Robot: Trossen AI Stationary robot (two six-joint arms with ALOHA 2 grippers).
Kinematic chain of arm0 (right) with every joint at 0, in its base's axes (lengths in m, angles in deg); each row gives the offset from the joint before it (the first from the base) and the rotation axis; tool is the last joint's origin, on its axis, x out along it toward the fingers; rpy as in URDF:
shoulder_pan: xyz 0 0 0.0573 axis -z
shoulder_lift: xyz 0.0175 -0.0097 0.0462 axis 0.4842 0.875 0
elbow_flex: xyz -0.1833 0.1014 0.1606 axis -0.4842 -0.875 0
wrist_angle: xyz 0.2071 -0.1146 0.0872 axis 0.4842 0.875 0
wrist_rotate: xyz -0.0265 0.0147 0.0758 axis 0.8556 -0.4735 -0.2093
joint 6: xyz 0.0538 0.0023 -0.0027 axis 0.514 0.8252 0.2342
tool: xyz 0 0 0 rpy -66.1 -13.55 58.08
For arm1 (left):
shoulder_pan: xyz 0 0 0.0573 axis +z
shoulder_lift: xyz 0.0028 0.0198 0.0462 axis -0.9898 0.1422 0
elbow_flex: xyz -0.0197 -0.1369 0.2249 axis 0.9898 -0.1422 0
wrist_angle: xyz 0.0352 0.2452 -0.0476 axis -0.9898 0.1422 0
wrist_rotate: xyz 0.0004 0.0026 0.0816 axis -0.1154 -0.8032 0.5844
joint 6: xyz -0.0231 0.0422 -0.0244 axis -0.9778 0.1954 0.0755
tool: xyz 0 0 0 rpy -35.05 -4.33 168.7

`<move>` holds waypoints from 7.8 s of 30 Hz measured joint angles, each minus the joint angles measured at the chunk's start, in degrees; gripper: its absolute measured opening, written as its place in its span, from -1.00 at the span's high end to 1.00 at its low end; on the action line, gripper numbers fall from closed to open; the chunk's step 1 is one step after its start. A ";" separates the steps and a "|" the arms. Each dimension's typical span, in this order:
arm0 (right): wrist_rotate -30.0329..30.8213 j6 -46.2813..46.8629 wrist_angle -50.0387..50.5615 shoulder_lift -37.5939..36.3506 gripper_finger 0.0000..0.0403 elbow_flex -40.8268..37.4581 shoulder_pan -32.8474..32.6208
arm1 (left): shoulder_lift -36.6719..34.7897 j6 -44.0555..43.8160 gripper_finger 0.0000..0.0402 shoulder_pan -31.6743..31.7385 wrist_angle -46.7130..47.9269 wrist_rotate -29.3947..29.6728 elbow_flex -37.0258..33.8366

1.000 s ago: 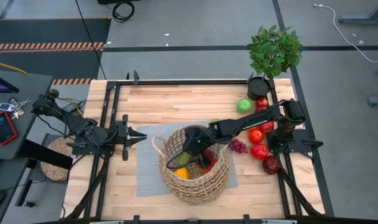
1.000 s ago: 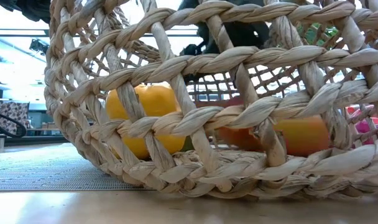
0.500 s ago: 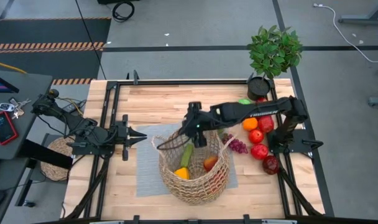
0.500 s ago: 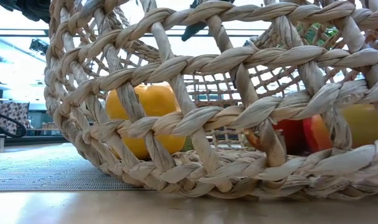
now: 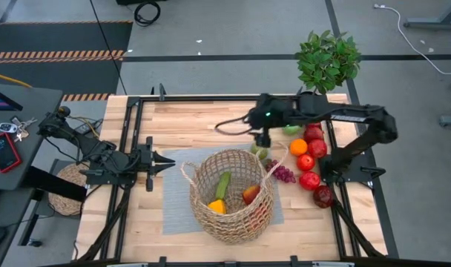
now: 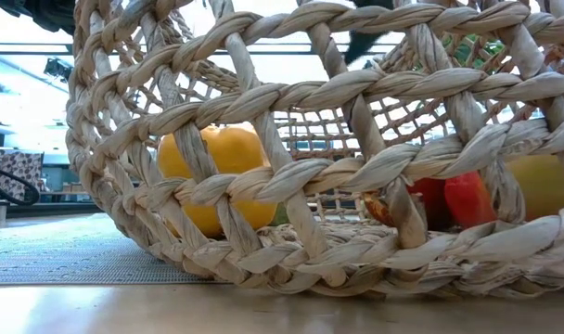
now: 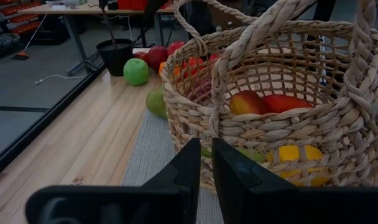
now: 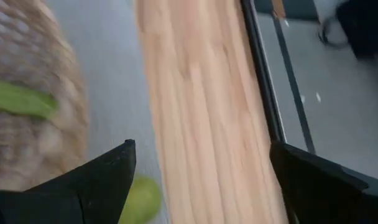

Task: Build produce basket
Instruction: Adjust the basket, then put the pear into the basket

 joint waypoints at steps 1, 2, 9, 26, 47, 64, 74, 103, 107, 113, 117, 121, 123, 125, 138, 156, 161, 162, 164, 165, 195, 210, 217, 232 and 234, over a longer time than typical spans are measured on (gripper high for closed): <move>-0.09 0.26 -1.03 -1.92 -0.85 -2.86 1.37 | 0.02 0.00 0.76 0.00 0.00 -0.02 0.00; -0.17 0.47 -2.40 -3.99 -0.85 -5.84 2.62 | 0.00 0.00 0.76 0.02 0.00 -0.02 0.00; -4.39 2.54 -7.55 -16.12 -0.85 -21.22 8.23 | 0.02 0.00 0.76 0.02 0.00 0.00 0.00; -5.77 11.78 -1.56 -26.77 -0.85 -28.46 8.62 | 0.02 0.00 0.76 0.00 0.02 -0.02 0.00; -2.42 22.10 -38.99 -25.57 -0.85 -47.42 -4.62 | 0.02 0.00 0.76 0.00 0.00 -0.01 0.00; -6.66 19.72 -39.06 -35.87 -0.85 -47.37 -7.36 | 0.00 0.00 0.76 0.00 0.00 0.00 0.00; -13.49 16.03 -59.18 -25.22 -0.85 -47.37 -9.45 | 0.02 0.00 0.76 0.01 0.02 -0.01 0.00; -5.49 3.13 -89.74 -8.59 -0.85 -44.48 0.44 | 0.00 0.00 0.76 0.00 0.01 0.00 0.00; -5.69 2.42 -85.21 -3.42 -0.85 -37.83 0.76 | 0.01 0.00 0.76 0.02 0.00 -0.02 0.00; -6.72 -0.30 -75.26 1.24 -0.85 -28.51 1.47 | 0.02 0.00 0.76 0.01 0.01 -0.01 0.00; -8.66 -0.07 -70.85 3.31 -0.85 -24.20 2.97 | 0.01 0.00 0.76 0.01 0.00 -0.02 0.00; -9.89 0.40 -65.27 3.99 -0.85 -19.93 4.73 | 0.02 0.00 0.76 0.01 0.00 -0.02 0.00; -11.82 1.98 -62.70 4.13 -0.85 -18.28 5.68 | 0.00 0.00 0.76 0.02 0.00 0.00 0.00; -14.35 3.69 -61.07 4.21 -0.85 -16.96 6.47 | 0.02 0.00 0.76 0.02 0.00 -0.02 0.00; -17.16 2.99 -40.91 -1.79 -0.85 -16.12 7.22 | 0.02 0.00 0.76 0.01 0.01 -0.01 0.00; -13.46 11.95 -23.60 -9.48 -0.89 -27.63 3.70 | 0.00 0.00 0.76 0.02 0.02 -0.01 0.00; -11.71 17.56 -34.99 -10.18 -0.89 -38.18 1.53 | 0.00 0.00 0.76 0.02 0.02 -0.02 0.00; -10.79 18.10 -37.44 -10.18 -0.89 -40.25 1.09 | 0.00 0.00 0.76 0.02 0.02 -0.01 0.00; -7.72 19.11 -43.39 -10.18 -0.89 -44.30 0.10 | 0.01 0.00 0.76 0.02 0.01 -0.01 0.00; -5.74 19.55 -46.73 -10.18 -0.89 -46.37 -0.37 | 0.02 0.00 0.76 0.01 0.01 -0.01 0.00; -1.07 33.22 -86.26 3.66 -0.70 -64.27 -3.09 | 0.01 0.00 0.76 0.01 0.01 -0.02 0.00; -1.05 27.01 -77.80 -9.73 -0.64 -62.02 -1.38 | 0.02 0.00 0.76 0.02 0.00 -0.02 0.00; 6.09 21.07 -67.57 -19.16 -0.64 -57.51 -1.12 | 0.02 0.00 0.76 0.00 0.00 -0.02 0.00; 12.49 11.13 -73.55 -29.19 -0.64 -50.15 -6.43 | 0.01 0.00 0.76 0.01 0.01 -0.01 0.00; 11.21 11.13 -76.07 -29.15 -0.64 -50.15 -7.64 | 0.02 0.00 0.76 0.00 0.02 0.00 0.00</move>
